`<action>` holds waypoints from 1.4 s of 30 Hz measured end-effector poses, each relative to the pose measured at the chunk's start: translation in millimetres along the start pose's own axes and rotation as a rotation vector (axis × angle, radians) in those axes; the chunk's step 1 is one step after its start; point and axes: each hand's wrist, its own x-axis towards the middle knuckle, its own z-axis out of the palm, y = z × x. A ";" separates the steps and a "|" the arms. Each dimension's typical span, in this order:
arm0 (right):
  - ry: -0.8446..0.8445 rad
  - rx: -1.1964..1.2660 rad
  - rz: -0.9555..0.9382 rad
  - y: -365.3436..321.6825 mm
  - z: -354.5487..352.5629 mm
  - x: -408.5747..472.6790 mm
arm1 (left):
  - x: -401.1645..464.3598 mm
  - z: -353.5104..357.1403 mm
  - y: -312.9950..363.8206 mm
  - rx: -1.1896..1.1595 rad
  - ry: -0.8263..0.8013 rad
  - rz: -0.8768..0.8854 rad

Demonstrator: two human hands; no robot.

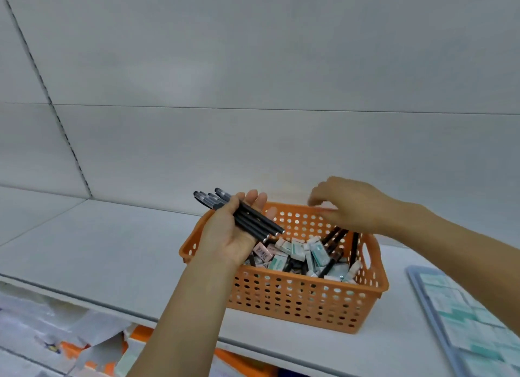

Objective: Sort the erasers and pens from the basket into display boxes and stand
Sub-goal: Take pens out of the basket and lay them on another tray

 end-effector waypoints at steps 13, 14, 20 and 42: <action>-0.402 -0.713 -0.036 -13.2 24.6 -3.8 | -2.4 -2.2 -11.0 0.059 -0.043 -0.008; -0.389 -0.671 -0.008 -13.3 19.4 -4.0 | -3.3 -2.4 -10.8 0.058 -0.042 -0.007; -0.158 0.044 0.269 -11.2 -39.5 -4.1 | -2.1 -1.0 -12.3 0.062 -0.038 0.006; 0.600 2.108 0.501 -137.6 11.9 -40.0 | -48.5 27.2 -36.3 0.098 -0.375 0.209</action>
